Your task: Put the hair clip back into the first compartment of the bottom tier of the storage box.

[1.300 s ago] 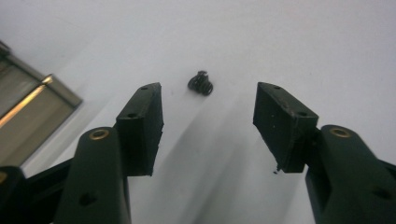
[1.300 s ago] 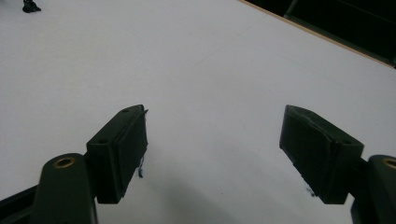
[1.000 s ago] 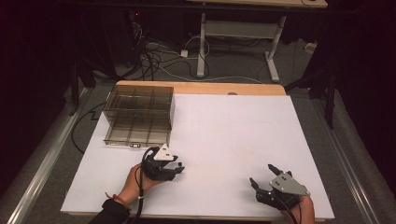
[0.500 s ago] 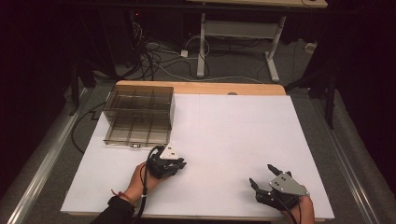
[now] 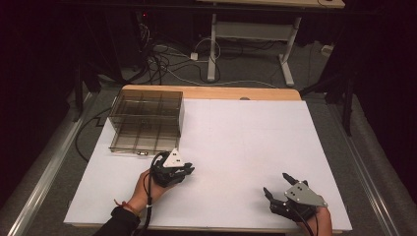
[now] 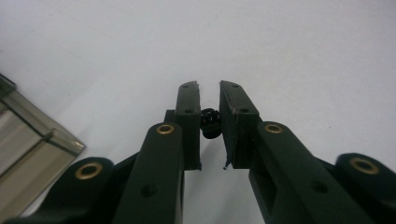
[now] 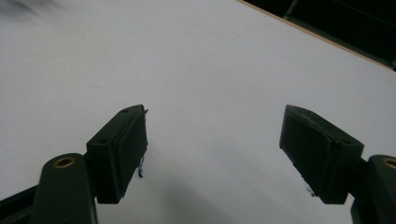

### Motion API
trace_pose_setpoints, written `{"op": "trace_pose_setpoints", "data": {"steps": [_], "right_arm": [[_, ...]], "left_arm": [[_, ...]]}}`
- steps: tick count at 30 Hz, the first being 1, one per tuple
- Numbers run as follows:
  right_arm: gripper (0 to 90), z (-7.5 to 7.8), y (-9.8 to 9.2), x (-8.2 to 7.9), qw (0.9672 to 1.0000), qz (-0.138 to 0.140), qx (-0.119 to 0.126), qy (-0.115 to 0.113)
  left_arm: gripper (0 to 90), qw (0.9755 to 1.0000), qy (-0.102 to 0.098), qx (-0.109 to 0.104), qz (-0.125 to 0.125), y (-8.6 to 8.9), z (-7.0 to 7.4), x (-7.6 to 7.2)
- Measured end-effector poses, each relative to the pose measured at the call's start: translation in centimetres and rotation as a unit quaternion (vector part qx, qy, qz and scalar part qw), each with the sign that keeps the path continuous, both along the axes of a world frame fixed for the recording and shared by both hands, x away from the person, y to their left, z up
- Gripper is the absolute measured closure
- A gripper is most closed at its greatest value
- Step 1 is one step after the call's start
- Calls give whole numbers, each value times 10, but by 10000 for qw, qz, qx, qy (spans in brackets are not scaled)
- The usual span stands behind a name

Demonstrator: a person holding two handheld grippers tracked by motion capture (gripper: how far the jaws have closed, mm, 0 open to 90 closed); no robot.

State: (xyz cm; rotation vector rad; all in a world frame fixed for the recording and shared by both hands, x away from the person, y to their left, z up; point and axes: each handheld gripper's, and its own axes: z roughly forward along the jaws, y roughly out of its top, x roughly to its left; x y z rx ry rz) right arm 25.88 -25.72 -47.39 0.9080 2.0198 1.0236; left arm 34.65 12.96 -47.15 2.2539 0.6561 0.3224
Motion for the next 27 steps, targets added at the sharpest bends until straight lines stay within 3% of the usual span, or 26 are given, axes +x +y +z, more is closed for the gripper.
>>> {"op": "trace_pose_setpoints", "data": {"steps": [27], "right_arm": [[235, 1, -2, 0, 10000, -62, -32, -43]], "left_arm": [[765, 9980, -393, -344, 358, 36, 25, 3]]}}
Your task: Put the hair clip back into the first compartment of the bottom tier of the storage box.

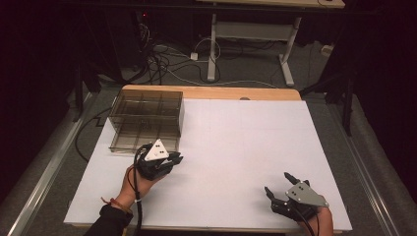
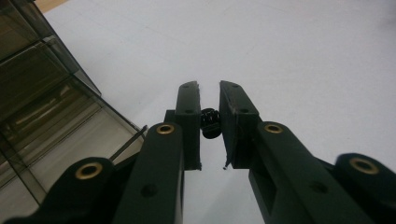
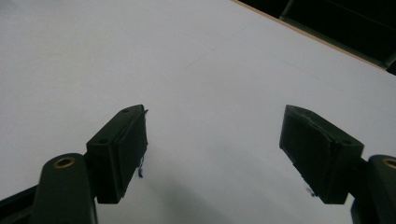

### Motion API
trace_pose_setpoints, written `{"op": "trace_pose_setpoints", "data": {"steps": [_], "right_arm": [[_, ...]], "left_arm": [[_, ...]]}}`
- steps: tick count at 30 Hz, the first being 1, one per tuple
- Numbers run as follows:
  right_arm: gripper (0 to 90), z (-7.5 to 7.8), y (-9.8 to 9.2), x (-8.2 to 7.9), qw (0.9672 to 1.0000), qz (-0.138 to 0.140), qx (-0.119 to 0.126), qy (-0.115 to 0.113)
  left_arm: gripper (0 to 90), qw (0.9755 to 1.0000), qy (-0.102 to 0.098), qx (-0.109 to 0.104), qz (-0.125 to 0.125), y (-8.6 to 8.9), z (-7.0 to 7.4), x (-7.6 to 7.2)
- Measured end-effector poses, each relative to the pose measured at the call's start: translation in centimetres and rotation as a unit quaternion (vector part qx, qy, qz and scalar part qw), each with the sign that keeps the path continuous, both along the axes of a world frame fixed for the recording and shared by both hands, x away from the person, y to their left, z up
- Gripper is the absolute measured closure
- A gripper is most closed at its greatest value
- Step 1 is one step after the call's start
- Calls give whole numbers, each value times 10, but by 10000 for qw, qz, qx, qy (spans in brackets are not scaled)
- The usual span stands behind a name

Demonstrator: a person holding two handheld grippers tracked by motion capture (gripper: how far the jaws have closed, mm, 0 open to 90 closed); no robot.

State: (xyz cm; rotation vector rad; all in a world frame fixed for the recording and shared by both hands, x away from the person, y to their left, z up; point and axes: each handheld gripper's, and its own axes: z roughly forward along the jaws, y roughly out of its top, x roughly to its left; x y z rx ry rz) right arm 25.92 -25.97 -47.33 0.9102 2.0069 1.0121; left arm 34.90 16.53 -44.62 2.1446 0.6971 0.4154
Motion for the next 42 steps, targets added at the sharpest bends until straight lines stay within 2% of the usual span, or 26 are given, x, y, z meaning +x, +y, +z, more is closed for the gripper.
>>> {"op": "trace_pose_setpoints", "data": {"steps": [30, 42], "right_arm": [[235, 0, 0, 0, 10000, 7, -32, -9], [235, -1, 0, 0, 10000, 4, -34, 7]], "left_arm": [[766, 9985, -235, -256, 431, 38, 17, 3], [765, 9975, -316, -267, 577, 53, 20, 4]]}}
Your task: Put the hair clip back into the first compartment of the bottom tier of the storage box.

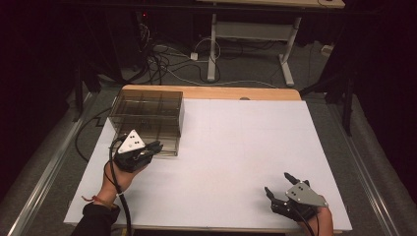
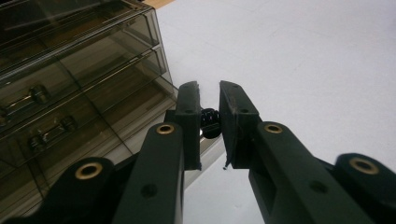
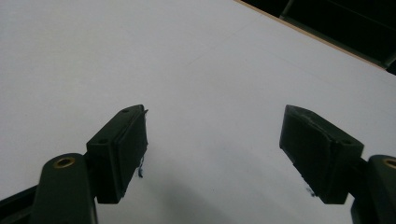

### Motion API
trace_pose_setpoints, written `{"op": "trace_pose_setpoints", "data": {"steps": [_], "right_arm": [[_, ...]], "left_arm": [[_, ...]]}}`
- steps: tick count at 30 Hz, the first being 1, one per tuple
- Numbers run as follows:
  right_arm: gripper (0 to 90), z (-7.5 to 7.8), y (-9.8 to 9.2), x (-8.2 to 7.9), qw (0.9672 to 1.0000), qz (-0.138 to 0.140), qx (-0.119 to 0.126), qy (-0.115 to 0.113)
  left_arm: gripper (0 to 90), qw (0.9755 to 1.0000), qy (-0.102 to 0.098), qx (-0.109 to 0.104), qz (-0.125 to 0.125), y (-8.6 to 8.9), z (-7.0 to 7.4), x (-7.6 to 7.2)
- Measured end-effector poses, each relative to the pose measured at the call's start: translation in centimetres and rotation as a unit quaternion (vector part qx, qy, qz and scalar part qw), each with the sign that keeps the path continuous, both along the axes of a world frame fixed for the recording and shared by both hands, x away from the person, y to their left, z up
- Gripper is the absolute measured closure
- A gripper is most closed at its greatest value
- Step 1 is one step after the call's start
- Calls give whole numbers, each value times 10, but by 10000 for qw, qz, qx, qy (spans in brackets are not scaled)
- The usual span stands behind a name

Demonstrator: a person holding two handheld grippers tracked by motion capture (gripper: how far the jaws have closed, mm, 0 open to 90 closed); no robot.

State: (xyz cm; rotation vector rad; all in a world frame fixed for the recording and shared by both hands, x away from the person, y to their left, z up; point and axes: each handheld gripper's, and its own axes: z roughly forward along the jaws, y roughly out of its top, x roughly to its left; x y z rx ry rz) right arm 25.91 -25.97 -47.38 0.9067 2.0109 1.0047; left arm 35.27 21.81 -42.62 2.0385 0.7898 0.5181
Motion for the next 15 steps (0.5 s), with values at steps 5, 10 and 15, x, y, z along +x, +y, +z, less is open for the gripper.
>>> {"op": "trace_pose_setpoints", "data": {"steps": [5, 10, 15], "right_arm": [[235, 0, 0, 0, 10000, -2, -22, 4], [235, 0, 0, 0, 10000, 4, -26, -2], [235, 0, 0, 0, 10000, -1, -25, -3]], "left_arm": [[766, 10000, -33, -25, 71, 6, 1, 0], [765, 9999, -43, -50, 136, 13, 2, 1], [766, 9996, -70, -79, 258, 23, 2, 2]]}}
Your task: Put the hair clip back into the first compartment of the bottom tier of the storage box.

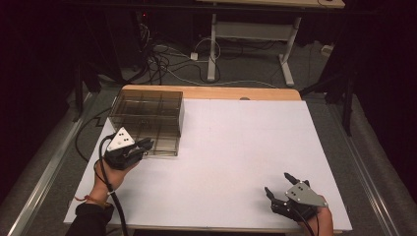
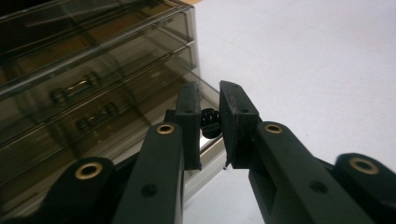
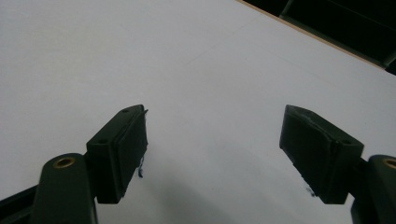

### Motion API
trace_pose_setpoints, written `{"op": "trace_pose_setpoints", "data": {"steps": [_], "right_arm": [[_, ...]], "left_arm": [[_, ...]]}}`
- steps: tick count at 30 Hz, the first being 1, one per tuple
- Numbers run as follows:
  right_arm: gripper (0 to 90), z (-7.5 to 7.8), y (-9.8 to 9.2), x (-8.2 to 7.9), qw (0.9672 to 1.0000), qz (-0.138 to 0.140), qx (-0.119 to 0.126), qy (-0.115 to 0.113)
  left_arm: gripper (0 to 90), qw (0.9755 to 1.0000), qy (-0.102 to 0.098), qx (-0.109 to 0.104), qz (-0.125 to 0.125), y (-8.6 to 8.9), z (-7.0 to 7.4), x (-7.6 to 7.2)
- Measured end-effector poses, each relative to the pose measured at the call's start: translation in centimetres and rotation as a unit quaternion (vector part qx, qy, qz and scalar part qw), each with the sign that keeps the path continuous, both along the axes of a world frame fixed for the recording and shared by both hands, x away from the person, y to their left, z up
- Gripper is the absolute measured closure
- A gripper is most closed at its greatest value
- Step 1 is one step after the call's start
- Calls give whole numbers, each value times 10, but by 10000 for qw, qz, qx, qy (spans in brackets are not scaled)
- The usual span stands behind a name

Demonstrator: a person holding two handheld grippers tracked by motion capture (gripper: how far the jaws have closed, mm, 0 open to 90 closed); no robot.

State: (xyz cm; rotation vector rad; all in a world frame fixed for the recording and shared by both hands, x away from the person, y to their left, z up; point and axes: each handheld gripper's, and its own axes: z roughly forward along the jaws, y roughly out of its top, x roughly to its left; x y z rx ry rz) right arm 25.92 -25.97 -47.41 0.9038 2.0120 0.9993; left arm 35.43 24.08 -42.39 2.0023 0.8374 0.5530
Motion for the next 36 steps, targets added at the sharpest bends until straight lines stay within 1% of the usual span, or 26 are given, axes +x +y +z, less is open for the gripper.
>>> {"op": "trace_pose_setpoints", "data": {"steps": [3, 8, 9, 12, 17, 24, 26, 32, 33, 36], "right_arm": [[235, 0, 0, 0, 10000, -6, -1, 6], [235, -1, 0, 0, 10000, 1, -22, 12], [235, -1, 0, 0, 10000, 1, -22, 12], [235, -1, 0, 0, 10000, 1, -13, 15], [235, -1, 1, 0, 10000, 4, -22, 18], [235, -2, 2, 0, 10000, 14, -24, 29], [235, -2, 1, 0, 10000, 10, -19, 32], [235, -2, 2, 0, 10000, 18, -38, 39], [235, -2, 2, 1, 10000, 19, -38, 45], [235, -3, 3, 1, 10000, 29, -55, 58]], "left_arm": [[765, 10000, -27, -23, 83, 6, 0, 0], [765, 9995, -70, -91, 296, 23, 0, 2], [765, 9992, -78, -85, 374, 27, 0, 3], [765, 9985, -65, -160, 512, 38, -2, 4], [765, 9971, -65, -271, 706, 53, -5, 7], [765, 9956, -29, -333, 877, 62, -11, 10], [765, 9954, -23, -300, 912, 63, -12, 12], [765, 9938, 74, -360, 1045, 67, -20, 20], [765, 9932, 86, -371, 1101, 68, -22, 22], [764, 9926, 108, -402, 1141, 71, -24, 25]]}}
